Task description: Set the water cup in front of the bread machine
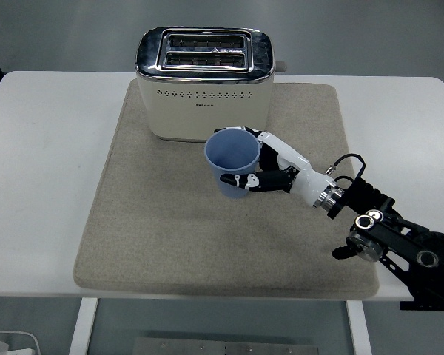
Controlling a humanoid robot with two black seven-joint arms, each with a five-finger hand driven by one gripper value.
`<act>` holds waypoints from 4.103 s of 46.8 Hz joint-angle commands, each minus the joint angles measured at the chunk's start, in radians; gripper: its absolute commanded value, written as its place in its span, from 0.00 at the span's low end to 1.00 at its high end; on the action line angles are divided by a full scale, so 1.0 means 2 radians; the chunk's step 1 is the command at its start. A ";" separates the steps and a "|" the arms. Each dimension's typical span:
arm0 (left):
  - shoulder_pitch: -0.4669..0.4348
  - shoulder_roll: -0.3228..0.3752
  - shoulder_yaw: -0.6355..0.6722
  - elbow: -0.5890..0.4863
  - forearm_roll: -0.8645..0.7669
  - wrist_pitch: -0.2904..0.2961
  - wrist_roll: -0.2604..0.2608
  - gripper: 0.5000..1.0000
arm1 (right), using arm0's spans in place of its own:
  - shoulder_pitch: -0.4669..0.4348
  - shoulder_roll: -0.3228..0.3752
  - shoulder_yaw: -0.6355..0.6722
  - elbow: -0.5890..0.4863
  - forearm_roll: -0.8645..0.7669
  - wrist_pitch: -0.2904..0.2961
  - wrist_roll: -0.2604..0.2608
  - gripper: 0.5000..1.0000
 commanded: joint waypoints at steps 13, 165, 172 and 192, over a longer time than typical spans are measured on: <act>0.000 0.000 0.000 0.000 0.000 0.000 0.000 1.00 | 0.010 0.046 -0.013 -0.030 0.000 -0.005 -0.003 0.33; 0.000 0.000 0.001 0.001 0.000 0.000 0.000 1.00 | 0.009 0.080 -0.039 -0.073 0.006 -0.033 -0.001 0.85; 0.000 0.000 0.001 0.001 0.000 0.000 0.000 1.00 | 0.009 0.064 -0.038 -0.073 0.006 -0.025 0.001 0.85; 0.000 0.000 0.001 0.001 0.000 0.000 0.000 1.00 | 0.001 0.021 -0.030 -0.063 0.008 -0.010 0.004 0.85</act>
